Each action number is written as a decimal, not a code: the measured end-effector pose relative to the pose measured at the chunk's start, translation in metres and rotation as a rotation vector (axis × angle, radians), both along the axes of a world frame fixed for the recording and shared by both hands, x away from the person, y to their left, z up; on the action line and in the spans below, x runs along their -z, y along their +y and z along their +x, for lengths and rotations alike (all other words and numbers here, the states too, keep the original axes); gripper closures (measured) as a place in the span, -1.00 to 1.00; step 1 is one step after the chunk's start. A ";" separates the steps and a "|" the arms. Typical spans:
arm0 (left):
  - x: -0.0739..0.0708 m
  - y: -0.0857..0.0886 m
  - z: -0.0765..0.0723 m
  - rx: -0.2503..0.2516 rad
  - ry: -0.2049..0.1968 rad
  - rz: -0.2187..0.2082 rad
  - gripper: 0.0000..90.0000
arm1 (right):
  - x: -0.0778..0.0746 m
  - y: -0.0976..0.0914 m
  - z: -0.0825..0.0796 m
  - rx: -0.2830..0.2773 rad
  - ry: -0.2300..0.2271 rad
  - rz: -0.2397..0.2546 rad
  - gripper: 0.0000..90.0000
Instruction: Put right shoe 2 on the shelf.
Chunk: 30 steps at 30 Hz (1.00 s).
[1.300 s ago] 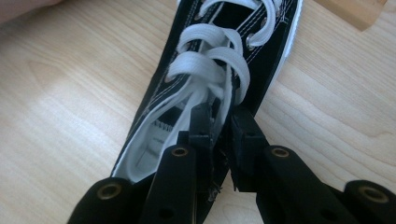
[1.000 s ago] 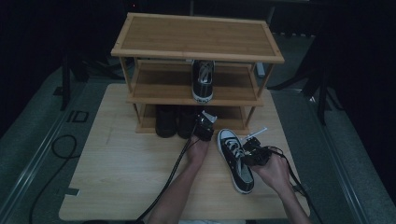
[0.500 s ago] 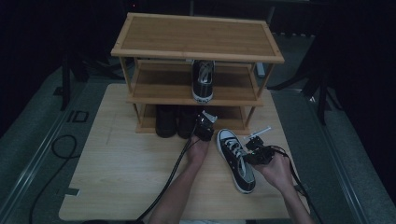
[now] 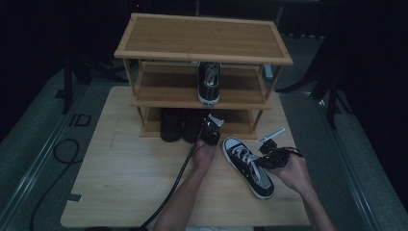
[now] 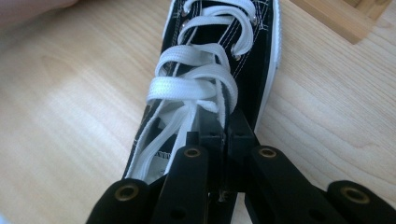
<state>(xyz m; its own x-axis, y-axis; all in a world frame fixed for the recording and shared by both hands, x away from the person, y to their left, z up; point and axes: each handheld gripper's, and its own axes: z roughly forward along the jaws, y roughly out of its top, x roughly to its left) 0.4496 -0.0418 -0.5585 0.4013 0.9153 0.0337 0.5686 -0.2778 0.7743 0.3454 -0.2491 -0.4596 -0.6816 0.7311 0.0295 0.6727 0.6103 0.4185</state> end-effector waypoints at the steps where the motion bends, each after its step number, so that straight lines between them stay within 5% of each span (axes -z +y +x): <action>1: 0.000 0.000 0.000 0.000 0.000 0.000 1.00 | -0.001 -0.001 -0.001 -0.010 -0.004 0.002 0.97; 13: 0.000 0.000 0.000 0.000 0.001 0.000 1.00 | -0.030 -0.011 -0.009 -0.135 -0.058 0.026 0.97; 30: 0.000 0.000 0.000 -0.001 0.002 -0.002 1.00 | -0.061 -0.012 -0.022 -0.261 -0.063 0.069 0.97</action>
